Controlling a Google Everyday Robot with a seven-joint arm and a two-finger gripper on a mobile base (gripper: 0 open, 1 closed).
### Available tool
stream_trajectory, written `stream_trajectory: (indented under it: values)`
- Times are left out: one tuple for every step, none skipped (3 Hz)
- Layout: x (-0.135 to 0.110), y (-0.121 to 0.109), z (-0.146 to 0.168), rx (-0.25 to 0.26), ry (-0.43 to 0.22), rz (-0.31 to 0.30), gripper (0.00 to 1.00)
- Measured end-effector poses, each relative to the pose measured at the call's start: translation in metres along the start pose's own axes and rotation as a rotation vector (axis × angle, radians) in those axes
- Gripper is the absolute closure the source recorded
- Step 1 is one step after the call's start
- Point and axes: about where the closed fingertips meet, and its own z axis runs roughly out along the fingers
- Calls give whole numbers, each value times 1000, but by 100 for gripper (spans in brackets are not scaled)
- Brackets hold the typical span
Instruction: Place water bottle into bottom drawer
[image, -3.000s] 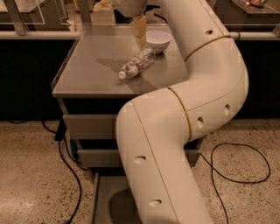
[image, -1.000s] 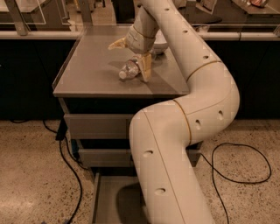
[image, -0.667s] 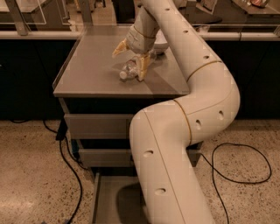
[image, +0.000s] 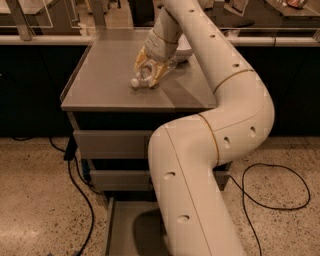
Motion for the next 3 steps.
stream_trajectory:
  values:
    - [0,0,0,0,0,0,97]
    - [0,0,0,0,0,0,100]
    - [1,-6,10,11,-4,7,100]
